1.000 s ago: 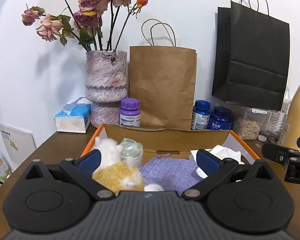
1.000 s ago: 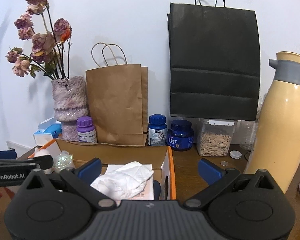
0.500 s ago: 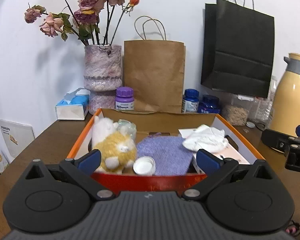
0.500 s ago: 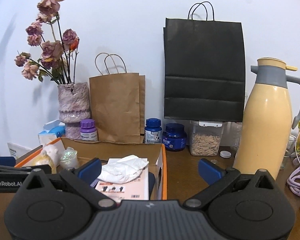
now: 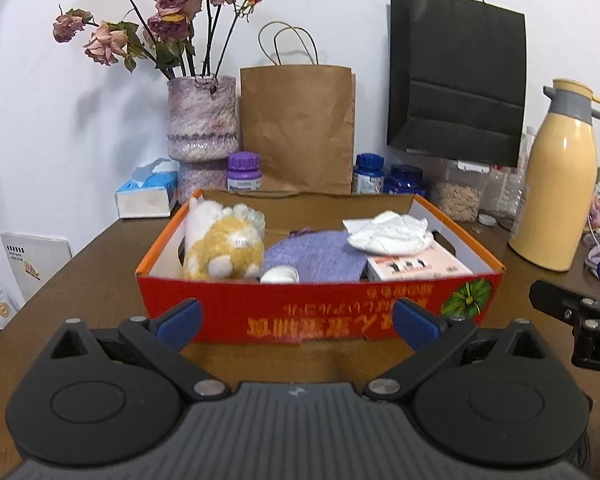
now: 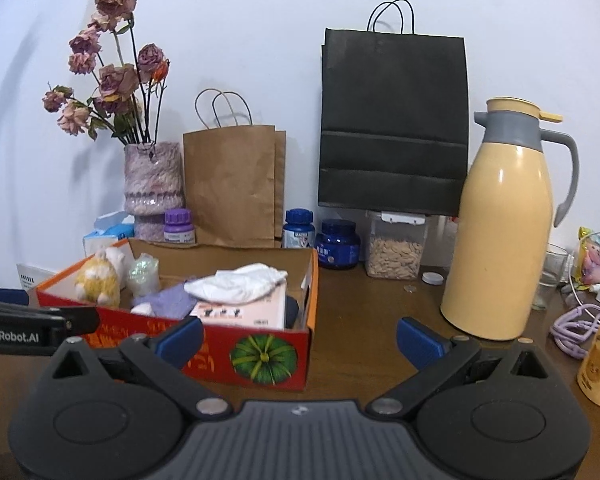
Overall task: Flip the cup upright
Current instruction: 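Withdraw both tools from the cardboard box, then lower the right tool onto the black braided cable and close it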
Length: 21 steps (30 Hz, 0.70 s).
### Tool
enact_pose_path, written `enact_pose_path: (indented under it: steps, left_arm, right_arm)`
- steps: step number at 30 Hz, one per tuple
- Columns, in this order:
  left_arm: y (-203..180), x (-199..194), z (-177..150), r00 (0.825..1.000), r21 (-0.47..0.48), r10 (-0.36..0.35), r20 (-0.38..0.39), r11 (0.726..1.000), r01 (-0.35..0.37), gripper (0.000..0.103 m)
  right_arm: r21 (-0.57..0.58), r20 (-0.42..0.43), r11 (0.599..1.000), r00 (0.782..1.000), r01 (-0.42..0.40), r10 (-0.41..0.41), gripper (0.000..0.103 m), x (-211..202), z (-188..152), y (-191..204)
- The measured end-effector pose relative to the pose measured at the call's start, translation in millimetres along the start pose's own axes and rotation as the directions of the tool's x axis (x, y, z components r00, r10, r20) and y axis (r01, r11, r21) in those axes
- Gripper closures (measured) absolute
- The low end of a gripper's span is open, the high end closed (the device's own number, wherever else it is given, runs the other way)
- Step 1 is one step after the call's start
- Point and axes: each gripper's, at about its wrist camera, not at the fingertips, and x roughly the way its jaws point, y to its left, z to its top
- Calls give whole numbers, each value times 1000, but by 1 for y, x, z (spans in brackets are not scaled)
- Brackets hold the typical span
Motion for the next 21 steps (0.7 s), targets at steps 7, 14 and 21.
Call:
enact_pose_path:
  steps: [7,14,21]
  left_arm:
    - [2,-16,-17,1000,-12,-6,-21,1000,6,0]
    - [2,-28,-30,999,-9,-14,-33,1000,14,0]
    - [5,-38,-42,999,-10,-15,-50,1000,15,0]
  right_arm:
    - [-7,-65,1000,998,4,-5,0,-15,-27,-2]
    - [-16,-82,1000,997,11,-12,0,-37,-50,-1]
    - [-5,-93,1000,996,8,-9,0,-53,-60,-2]
